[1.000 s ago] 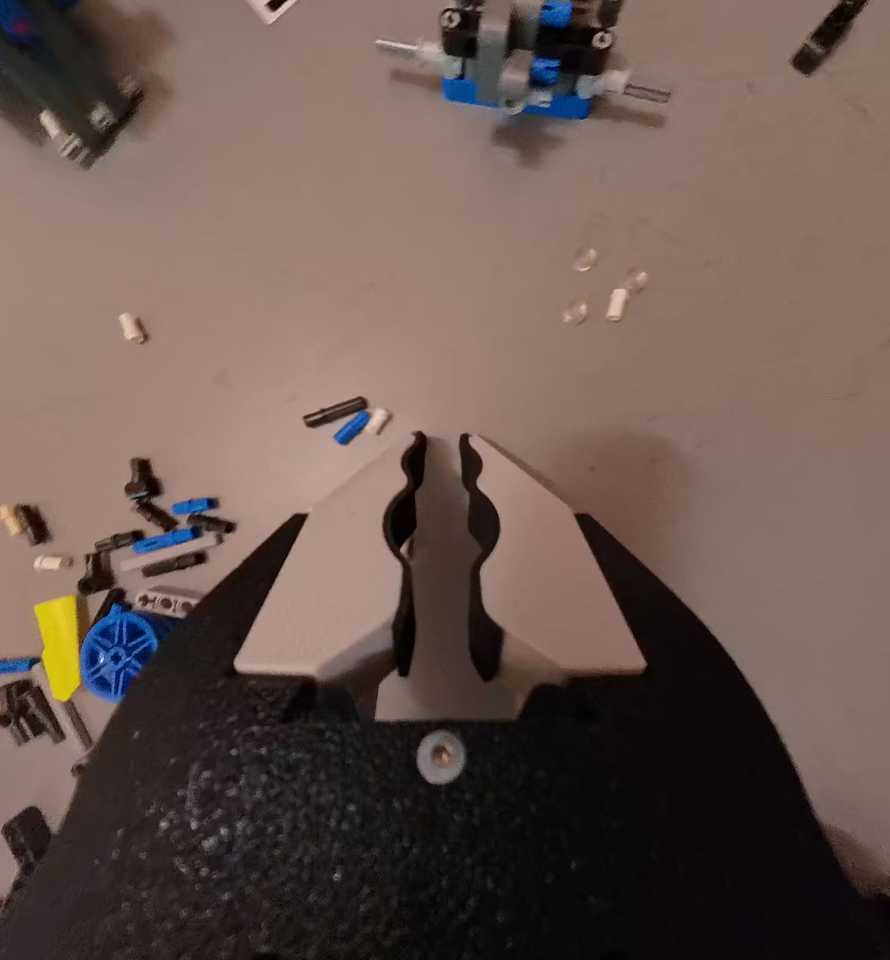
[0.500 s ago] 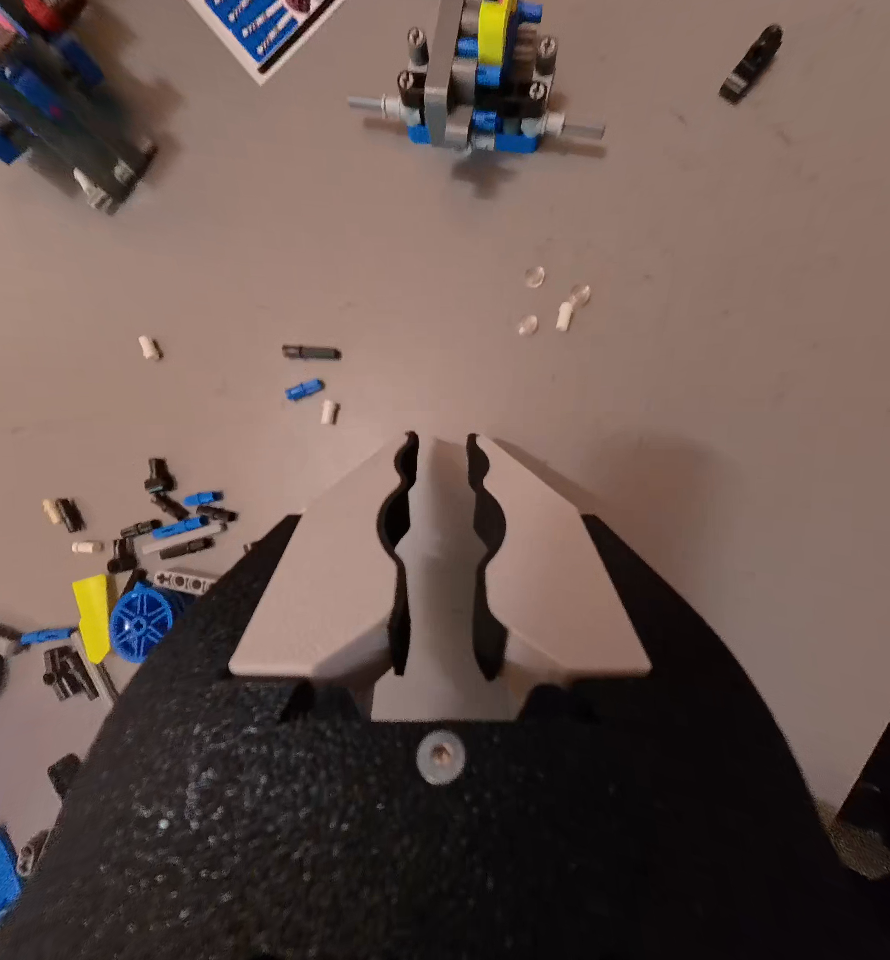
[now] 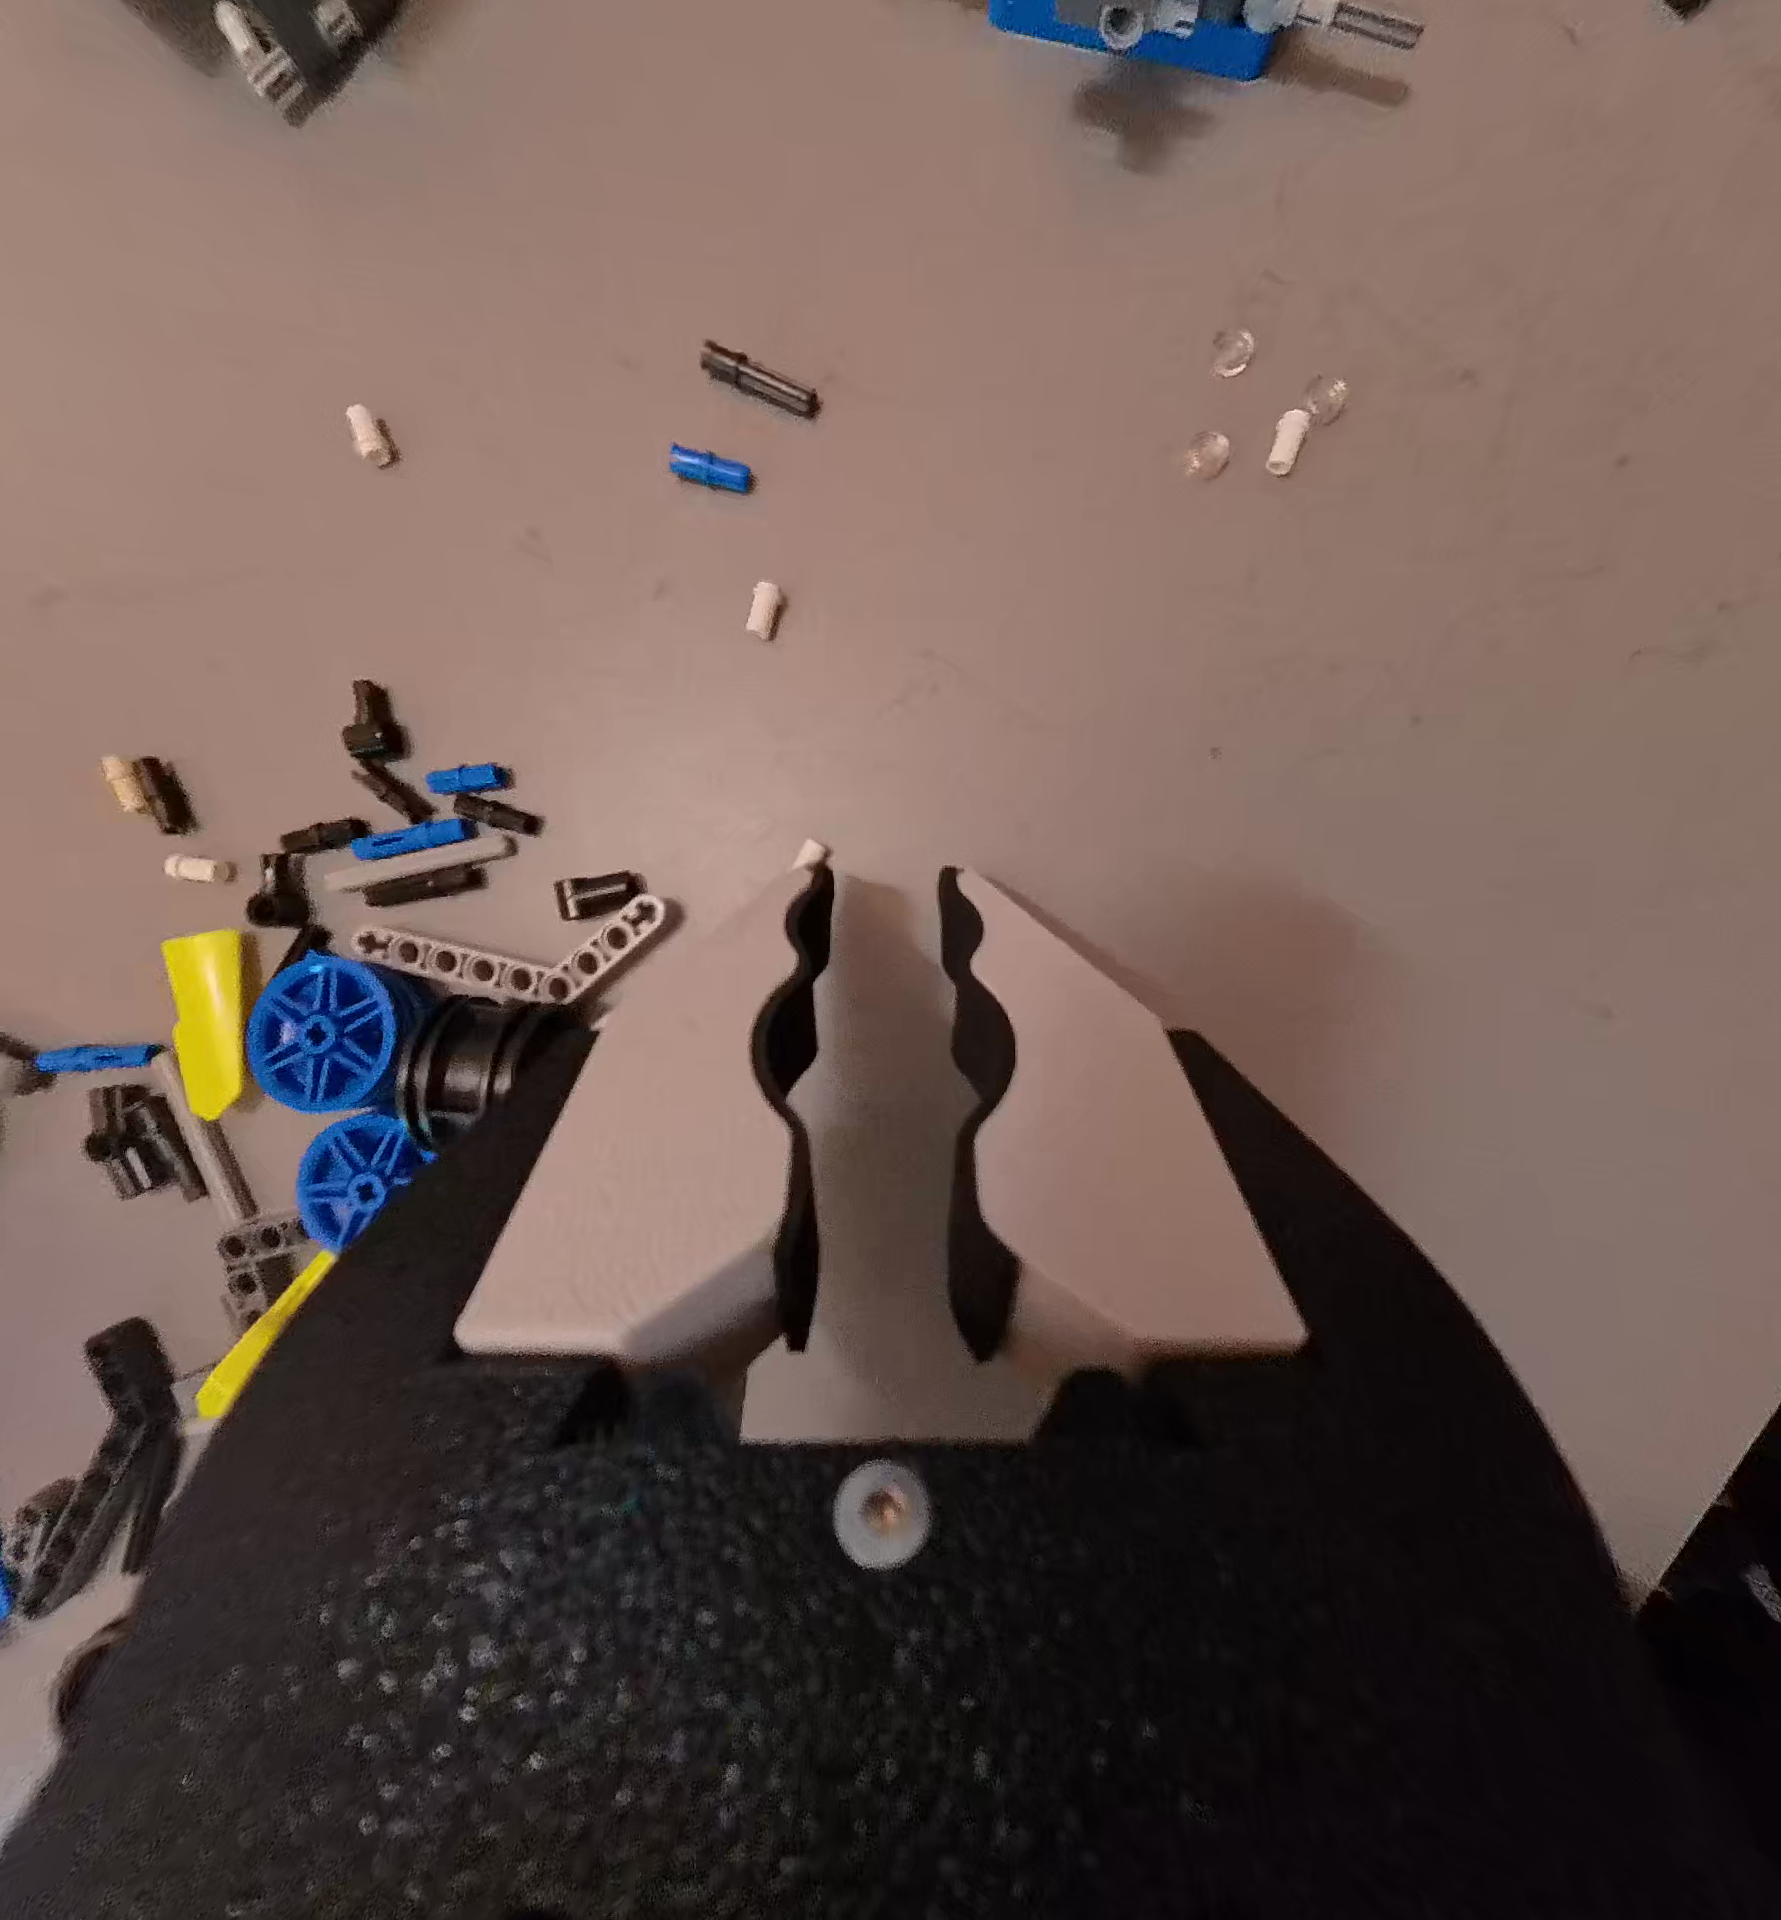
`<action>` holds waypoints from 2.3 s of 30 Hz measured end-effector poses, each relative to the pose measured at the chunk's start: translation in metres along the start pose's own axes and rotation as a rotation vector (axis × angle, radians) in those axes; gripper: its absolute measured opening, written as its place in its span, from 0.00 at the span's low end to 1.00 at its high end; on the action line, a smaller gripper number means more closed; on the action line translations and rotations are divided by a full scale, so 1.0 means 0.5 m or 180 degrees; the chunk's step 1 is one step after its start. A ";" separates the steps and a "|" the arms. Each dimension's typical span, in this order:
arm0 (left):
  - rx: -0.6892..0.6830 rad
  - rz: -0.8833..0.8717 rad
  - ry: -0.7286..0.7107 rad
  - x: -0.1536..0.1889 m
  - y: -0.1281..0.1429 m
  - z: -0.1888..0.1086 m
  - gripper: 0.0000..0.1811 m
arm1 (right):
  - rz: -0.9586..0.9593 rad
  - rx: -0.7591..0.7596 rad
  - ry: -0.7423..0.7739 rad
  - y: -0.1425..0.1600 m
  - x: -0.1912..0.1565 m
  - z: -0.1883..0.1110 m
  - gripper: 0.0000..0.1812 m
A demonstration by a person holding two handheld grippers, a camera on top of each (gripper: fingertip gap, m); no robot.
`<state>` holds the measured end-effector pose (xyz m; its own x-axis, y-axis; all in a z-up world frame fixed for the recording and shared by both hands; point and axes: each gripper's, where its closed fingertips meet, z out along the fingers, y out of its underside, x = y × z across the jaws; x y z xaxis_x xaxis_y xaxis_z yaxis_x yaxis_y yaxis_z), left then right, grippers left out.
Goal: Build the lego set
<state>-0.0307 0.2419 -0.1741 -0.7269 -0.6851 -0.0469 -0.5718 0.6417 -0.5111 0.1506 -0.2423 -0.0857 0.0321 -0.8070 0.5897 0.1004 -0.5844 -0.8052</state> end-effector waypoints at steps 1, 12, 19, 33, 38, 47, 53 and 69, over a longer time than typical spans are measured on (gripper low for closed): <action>0.0016 0.0021 0.0041 0.004 -0.002 0.004 0.10 | 0.0000 0.0000 -0.0003 0.000 0.000 0.000 0.19; 0.0029 0.0055 -0.0294 -0.029 -0.014 0.012 0.08 | 0.0009 -0.0005 -0.0009 0.001 0.000 0.001 0.19; -0.0076 -0.0137 -0.0208 -0.028 -0.003 0.035 0.02 | 0.0001 -0.0007 -0.0019 0.001 -0.001 0.002 0.19; 0.0556 0.0423 0.0311 0.120 -0.158 0.097 0.02 | -0.0011 -0.0006 -0.0016 0.000 -0.002 0.002 0.19; 0.0595 0.0386 0.0389 0.116 -0.152 0.087 0.07 | -0.0004 -0.0011 -0.0019 0.000 -0.002 0.002 0.20; 0.0817 -0.0136 -0.0316 -0.019 -0.125 0.018 0.06 | 0.0022 0.0000 -0.0015 0.000 0.000 0.002 0.19; 0.0687 -0.0310 -0.0403 -0.057 -0.085 0.018 0.08 | 0.0019 -0.0003 -0.0024 0.000 -0.001 0.002 0.19; 0.0536 0.0239 0.0298 0.088 -0.154 0.115 0.01 | 0.0040 0.0013 -0.0046 -0.001 -0.004 0.002 0.19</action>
<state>0.0034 0.1426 -0.1862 -0.8018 -0.5975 -0.0143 -0.4488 0.6177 -0.6458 0.1514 -0.2404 -0.0861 0.0478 -0.8128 0.5806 0.1040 -0.5740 -0.8122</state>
